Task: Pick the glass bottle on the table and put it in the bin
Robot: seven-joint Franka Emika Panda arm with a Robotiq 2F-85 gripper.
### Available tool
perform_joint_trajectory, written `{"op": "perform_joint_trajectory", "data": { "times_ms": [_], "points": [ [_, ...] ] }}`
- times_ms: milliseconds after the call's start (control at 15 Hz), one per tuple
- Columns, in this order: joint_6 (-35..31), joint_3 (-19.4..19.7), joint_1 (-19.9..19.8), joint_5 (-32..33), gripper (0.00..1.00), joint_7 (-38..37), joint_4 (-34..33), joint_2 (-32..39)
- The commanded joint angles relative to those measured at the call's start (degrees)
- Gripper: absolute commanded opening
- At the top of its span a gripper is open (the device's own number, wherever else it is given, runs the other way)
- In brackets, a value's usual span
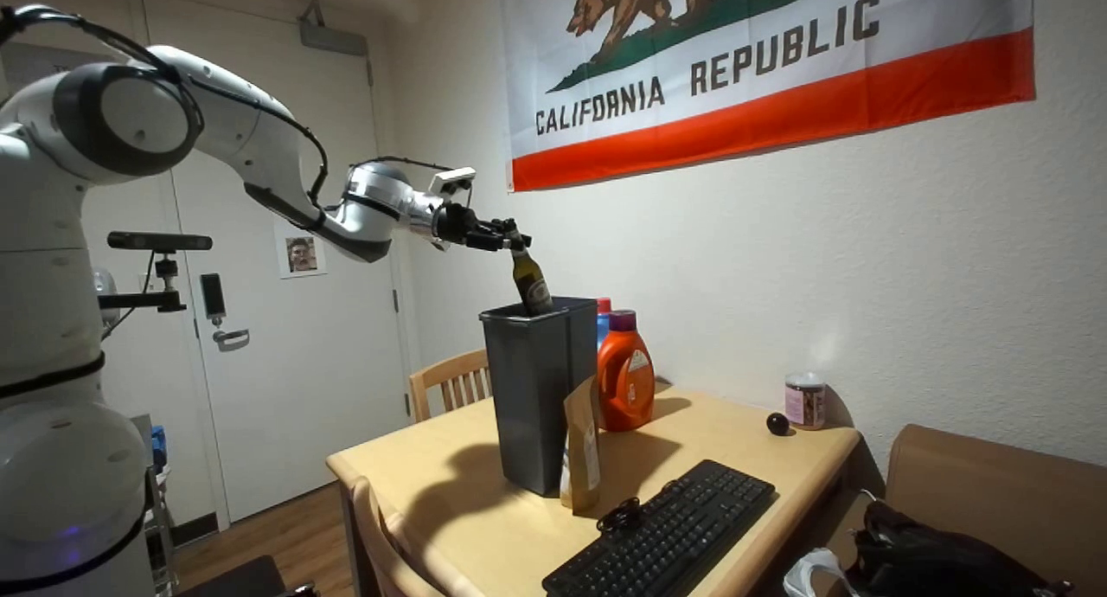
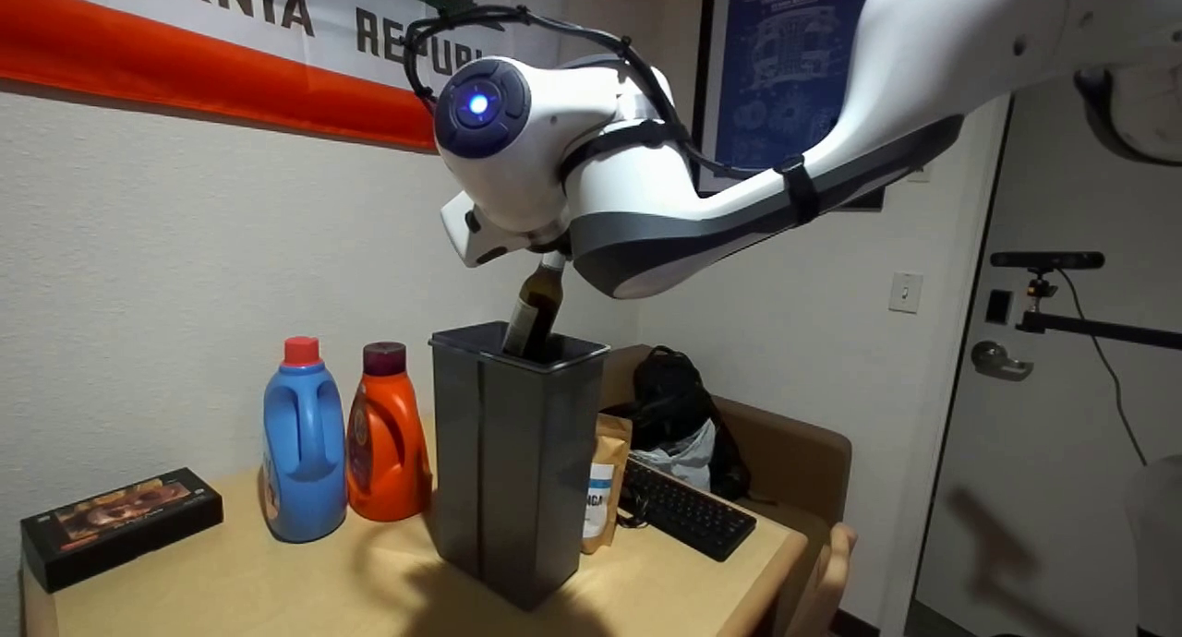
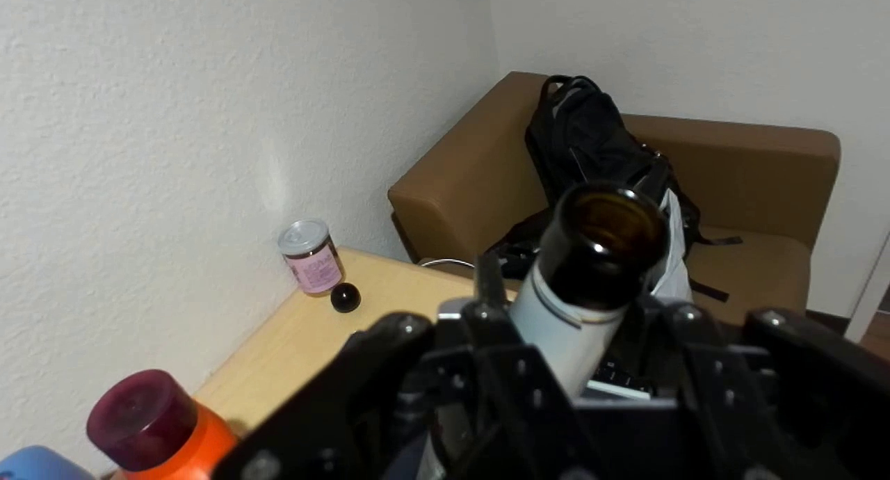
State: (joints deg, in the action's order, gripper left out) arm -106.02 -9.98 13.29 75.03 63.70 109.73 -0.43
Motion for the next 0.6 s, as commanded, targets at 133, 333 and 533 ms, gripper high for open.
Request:
{"op": "perform_joint_trajectory", "data": {
  "times_ms": [133, 333, 533],
  "points": [
    [-0.9, -0.6, -0.7, -0.8, 0.10, 2.4, -3.0, 4.0],
    [-1.6, -0.7, -0.7, -1.7, 0.10, 2.2, -2.6, 5.9],
    [-2.5, -0.7, -0.8, -2.5, 0.10, 2.0, -2.2, 7.3]
  ]
}}
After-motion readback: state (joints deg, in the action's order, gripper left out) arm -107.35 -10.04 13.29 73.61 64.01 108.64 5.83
